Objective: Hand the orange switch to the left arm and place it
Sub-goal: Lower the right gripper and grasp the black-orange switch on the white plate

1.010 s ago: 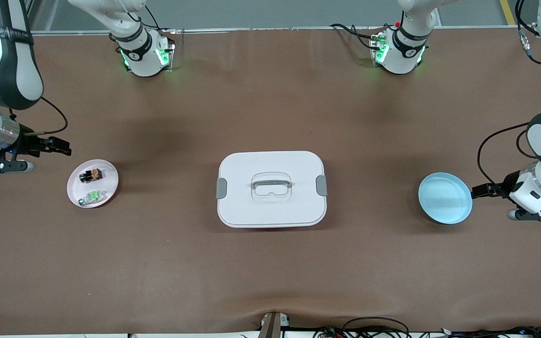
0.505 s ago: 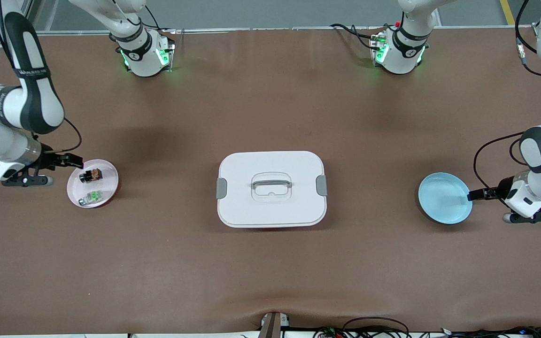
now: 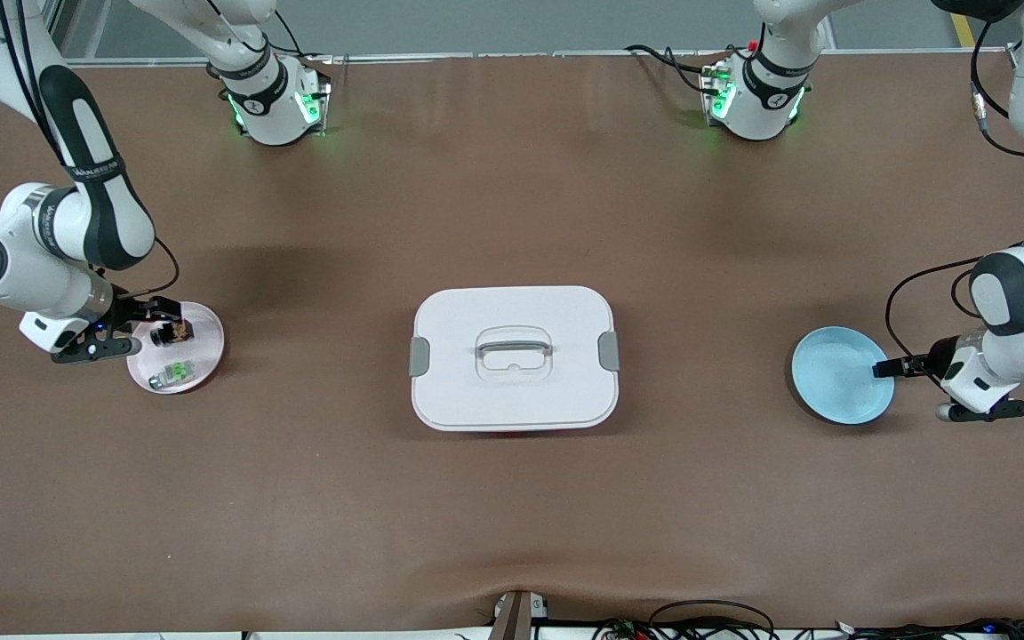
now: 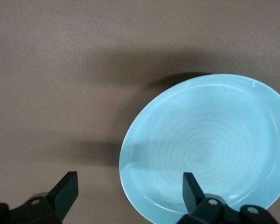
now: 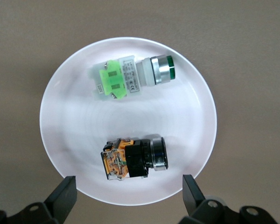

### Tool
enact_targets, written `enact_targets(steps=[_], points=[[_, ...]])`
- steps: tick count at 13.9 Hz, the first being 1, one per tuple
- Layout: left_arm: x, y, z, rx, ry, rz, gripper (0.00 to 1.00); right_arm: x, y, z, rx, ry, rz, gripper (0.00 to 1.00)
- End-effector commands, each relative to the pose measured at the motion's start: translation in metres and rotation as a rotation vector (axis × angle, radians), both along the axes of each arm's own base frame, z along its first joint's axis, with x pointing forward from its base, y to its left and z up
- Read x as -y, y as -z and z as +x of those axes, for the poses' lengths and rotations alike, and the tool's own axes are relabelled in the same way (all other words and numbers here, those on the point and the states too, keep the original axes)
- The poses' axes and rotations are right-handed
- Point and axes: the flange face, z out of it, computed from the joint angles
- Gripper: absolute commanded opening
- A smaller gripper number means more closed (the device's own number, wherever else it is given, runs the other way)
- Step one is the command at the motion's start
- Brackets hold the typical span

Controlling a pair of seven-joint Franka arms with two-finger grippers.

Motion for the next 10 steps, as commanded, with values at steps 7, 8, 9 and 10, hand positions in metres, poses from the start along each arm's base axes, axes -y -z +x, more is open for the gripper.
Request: enact_targets(steps=[7,8,9,10], points=[[0.002,-0.002,-0.003,0.005,-0.015,-0.018,0.91,0.000,0.024,-0.001,-0.005,-0.094,0.017,1.00],[0.003,-0.004,-0.002,0.006,-0.013,-0.017,0.91,-0.001,0.028,-0.001,-0.002,-0.103,0.017,1.00],[0.005,-0.010,-0.001,0.014,-0.010,-0.015,0.91,-0.001,0.030,0.001,0.011,-0.117,0.014,1.00],[0.008,-0.016,0.000,0.014,-0.003,-0.015,0.92,-0.001,0.034,0.002,0.021,-0.131,0.012,1.00]])
